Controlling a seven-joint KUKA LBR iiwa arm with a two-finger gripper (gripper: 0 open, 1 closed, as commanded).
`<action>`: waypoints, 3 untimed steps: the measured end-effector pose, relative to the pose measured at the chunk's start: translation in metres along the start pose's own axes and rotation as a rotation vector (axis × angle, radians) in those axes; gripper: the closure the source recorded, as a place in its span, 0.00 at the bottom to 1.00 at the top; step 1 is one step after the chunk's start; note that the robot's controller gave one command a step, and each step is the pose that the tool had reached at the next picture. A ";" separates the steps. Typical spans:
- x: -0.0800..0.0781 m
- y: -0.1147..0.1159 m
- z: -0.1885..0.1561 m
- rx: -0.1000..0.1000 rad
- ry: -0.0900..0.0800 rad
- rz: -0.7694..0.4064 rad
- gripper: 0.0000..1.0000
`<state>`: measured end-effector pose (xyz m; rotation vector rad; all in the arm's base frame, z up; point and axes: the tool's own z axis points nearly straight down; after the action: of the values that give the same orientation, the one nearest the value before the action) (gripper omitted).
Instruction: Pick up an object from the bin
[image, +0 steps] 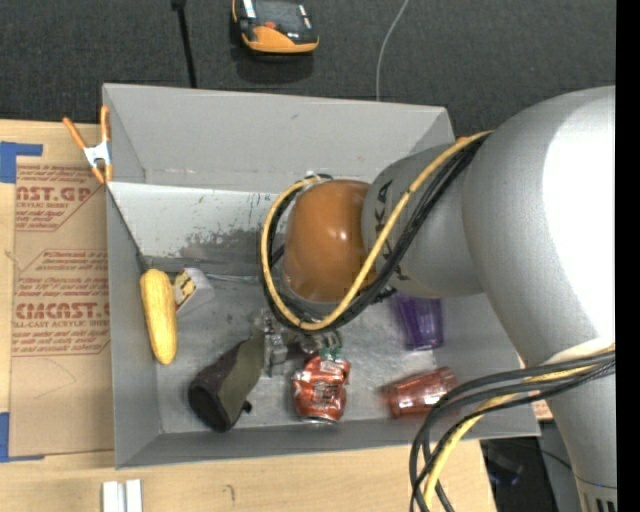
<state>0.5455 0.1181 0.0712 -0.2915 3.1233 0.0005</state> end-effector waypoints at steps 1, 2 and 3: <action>0.000 0.000 0.000 0.000 0.000 0.001 1.00; 0.036 -0.011 0.000 -0.001 -0.003 -0.066 1.00; -0.016 -0.011 -0.096 0.000 0.001 -0.078 0.00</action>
Offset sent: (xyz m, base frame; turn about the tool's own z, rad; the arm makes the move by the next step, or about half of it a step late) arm -0.0604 -0.0334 -0.0012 -0.1155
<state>0.5624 0.1105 0.1668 -0.4136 3.1105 0.0005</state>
